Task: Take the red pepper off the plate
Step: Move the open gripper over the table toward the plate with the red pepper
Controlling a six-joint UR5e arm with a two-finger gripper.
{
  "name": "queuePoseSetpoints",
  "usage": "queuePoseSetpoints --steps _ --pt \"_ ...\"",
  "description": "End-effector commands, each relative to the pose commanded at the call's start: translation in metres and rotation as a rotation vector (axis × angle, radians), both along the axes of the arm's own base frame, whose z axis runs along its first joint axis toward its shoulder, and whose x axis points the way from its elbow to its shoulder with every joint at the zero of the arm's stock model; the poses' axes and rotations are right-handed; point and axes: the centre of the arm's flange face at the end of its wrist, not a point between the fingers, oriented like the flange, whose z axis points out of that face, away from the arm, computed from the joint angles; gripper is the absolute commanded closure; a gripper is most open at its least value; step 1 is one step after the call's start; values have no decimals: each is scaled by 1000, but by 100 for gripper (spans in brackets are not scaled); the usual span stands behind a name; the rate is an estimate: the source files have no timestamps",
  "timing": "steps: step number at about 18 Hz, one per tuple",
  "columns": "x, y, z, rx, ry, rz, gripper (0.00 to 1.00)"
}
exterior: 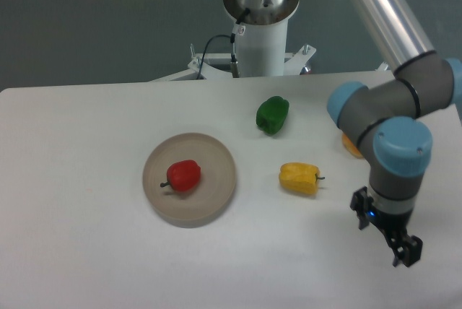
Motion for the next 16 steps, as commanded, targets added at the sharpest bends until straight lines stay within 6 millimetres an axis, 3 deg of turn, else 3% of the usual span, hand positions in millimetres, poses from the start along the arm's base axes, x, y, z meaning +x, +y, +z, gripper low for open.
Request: queuePoseSetpoints --steps 4,5,10,16 --pt "57 -1 17 14 -53 127 0" --pt "82 -3 18 25 -88 156 0" --pt "162 -28 11 100 -257 255 0" --pt "250 -42 -32 119 -316 257 0"
